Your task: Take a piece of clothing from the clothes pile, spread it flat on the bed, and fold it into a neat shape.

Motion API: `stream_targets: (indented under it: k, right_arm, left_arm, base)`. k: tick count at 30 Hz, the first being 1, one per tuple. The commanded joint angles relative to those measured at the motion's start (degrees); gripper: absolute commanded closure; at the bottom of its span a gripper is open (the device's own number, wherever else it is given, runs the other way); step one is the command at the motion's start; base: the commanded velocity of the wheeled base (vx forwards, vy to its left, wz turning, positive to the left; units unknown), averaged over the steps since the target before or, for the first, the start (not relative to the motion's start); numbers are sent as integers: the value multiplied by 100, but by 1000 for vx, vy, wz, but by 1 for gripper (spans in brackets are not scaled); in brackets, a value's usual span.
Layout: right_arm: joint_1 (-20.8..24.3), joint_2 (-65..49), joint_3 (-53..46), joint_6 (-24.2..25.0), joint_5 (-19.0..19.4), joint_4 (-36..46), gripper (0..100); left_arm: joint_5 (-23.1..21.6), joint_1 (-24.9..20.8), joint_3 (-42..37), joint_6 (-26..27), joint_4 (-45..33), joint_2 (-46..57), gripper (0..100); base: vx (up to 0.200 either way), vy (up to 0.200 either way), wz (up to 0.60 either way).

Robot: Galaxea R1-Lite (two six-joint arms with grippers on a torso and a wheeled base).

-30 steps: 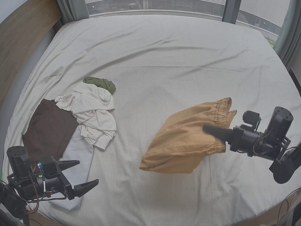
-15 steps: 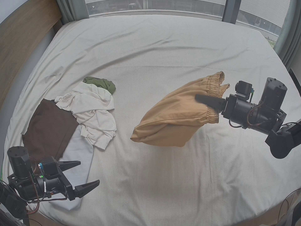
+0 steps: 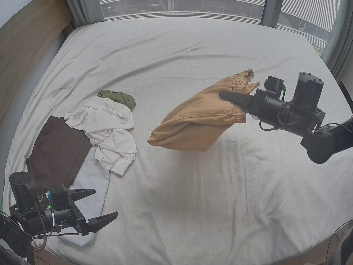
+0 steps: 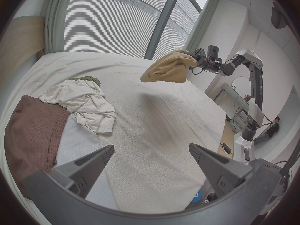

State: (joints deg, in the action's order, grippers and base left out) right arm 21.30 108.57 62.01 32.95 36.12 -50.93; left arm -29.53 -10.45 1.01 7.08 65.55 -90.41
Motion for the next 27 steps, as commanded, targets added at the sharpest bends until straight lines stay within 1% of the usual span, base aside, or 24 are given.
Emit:
stream_targets:
  k: [1,3,4,7,8,9,10,13,17,20,27]
  right_arm:
    - [6,481,654,1,0,250,100]
    - [6,542,768,1,0,312,100]
    - [6,727,1023,1,0,417,100]
    - [-3,920,1287,1,9,470,100]
    - [-12,1114,1577,1,0,505,100]
    - [-12,1114,1577,1,0,505,100]
    - [-12,1290,1893,1,9,620,100]
    - [6,1562,2412,1,9,831,100]
    - [32,2001,3045,10,0,866,100]
    - [-20,2309,3221,10,-9,866,100]
    - [-117,2731,3071,-8,-9,716,100]
  left_arm:
    - [-1,-1,-48,4,2,-30,0]
    - [-1,-1,-57,-5,-7,-30,0]
    - [-1,-1,-57,-5,-7,-39,0]
    - [-1,-1,-75,-5,-7,-39,0]
    - [-9,-1,-92,-5,-7,-39,0]
    - [-9,-1,-92,-5,-7,-39,0]
    - [-1,-1,-101,-5,-7,-39,0]
    - [-9,-1,-101,-5,-7,-39,0]
    - [-9,-1,-101,-5,-7,-109,0]
    - [-9,-1,-101,-14,-16,-153,0]
    - [-9,-1,-101,-5,-7,-153,0]
  base:
    - [0,0,0]
    - [0,0,0]
    - [0,0,0]
    - [0,0,0]
    - [0,0,0]
    - [0,0,0]
    - [0,0,0]
    - [0,0,0]
    - [0,0,0]
    - [0,0,0]
    - [0,0,0]
